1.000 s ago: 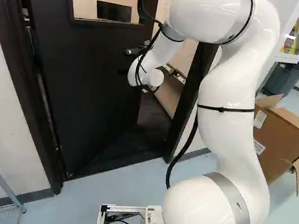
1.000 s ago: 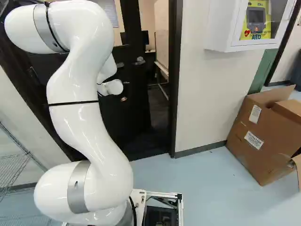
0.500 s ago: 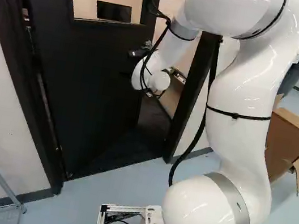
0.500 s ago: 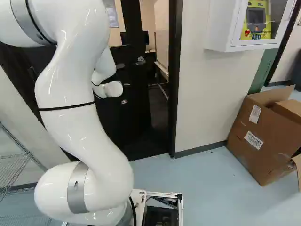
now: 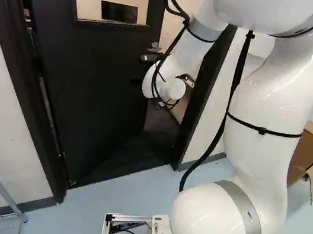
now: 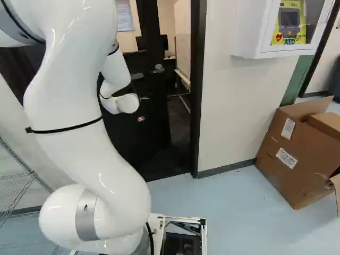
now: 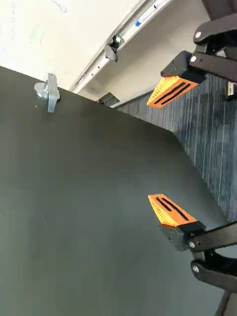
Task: Open the door and move inside
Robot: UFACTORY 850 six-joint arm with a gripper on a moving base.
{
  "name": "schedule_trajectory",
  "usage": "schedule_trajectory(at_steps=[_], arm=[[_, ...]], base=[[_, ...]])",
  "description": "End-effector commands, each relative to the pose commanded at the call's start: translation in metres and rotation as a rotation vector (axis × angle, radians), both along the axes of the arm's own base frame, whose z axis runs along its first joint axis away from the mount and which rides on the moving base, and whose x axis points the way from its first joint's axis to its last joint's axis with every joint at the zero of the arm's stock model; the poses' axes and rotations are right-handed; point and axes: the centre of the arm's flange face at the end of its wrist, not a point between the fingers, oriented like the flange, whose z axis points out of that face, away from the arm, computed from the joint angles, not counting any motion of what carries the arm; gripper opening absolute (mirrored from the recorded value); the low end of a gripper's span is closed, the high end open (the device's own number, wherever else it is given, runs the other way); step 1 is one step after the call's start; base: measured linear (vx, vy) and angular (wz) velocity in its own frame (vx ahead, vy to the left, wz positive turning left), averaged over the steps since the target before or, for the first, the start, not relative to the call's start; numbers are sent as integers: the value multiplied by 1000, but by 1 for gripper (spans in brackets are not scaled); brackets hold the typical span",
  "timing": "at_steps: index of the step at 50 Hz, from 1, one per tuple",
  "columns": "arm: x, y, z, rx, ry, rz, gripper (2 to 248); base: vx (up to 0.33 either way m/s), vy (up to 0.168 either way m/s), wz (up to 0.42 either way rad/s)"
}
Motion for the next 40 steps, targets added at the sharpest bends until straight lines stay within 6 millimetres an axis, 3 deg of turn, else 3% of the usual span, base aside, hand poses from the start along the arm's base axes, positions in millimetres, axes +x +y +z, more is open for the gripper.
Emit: schedule_trajectory(at_steps=[40], arm=[[-79, -42, 3, 45, 27, -140, 247]], base=[[0, 0, 0]])
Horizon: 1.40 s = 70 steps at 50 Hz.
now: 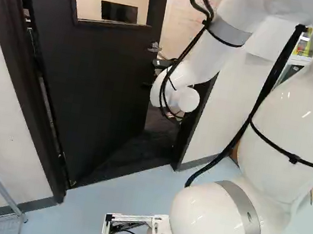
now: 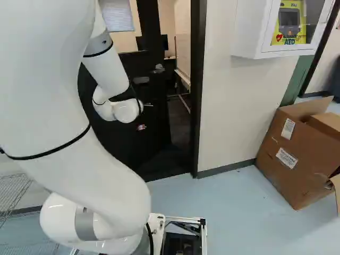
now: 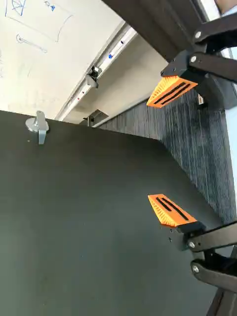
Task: Open the door and move inside
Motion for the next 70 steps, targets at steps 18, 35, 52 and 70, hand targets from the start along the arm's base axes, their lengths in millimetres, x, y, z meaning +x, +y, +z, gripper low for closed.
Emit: schedule_trajectory(at_steps=[18, 35, 52, 70], arm=[[-33, -19, -1, 3, 0, -41, 247], [-62, -38, -3, 4, -4, -84, 247], [-86, -57, -5, 4, -11, -137, 247], [-91, -64, -6, 4, -13, -156, 247]], base=[[0, 0, 0], [0, 0, 0], [0, 0, 0], [0, 0, 0]])
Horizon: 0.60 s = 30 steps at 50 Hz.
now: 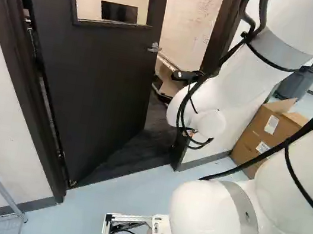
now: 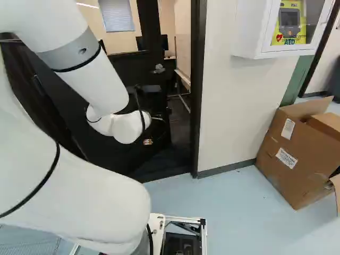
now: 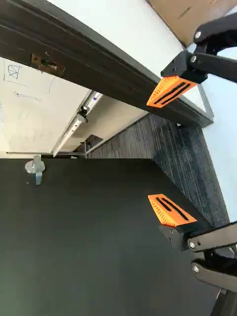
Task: Open the door and move inside
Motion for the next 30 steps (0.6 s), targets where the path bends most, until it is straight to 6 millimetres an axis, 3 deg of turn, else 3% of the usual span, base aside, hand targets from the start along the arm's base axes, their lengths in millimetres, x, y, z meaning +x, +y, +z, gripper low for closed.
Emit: schedule_trajectory(at_steps=[30], arm=[[0, 0, 0, 0, 0, 0, 247]], base=[[0, 0, 0]])
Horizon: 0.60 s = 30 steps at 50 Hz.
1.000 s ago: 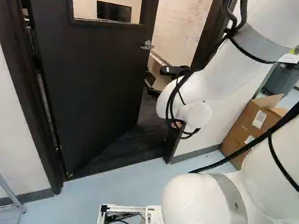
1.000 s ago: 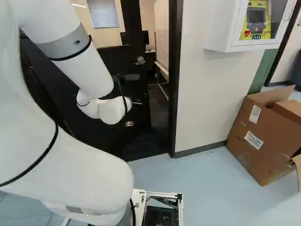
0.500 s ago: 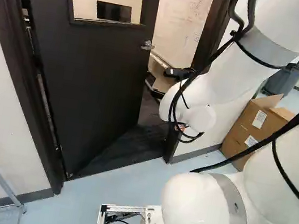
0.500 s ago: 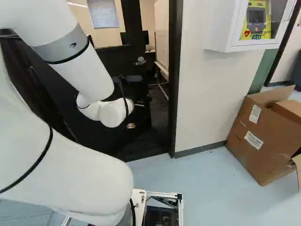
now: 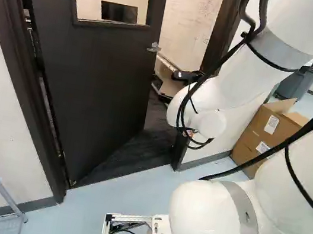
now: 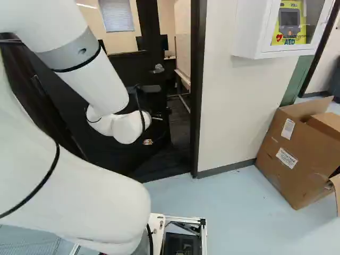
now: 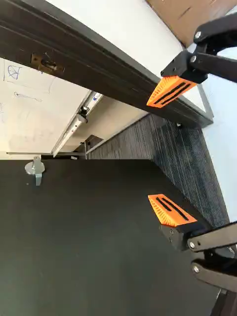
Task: Open the door and move inside
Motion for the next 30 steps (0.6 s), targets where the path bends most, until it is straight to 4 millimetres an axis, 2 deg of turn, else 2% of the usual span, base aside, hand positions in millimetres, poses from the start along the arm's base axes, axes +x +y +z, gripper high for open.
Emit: schedule_trajectory(at_steps=[30], arm=[[0, 0, 0, 0, 0, 0, 247]], base=[[0, 1, 5]])
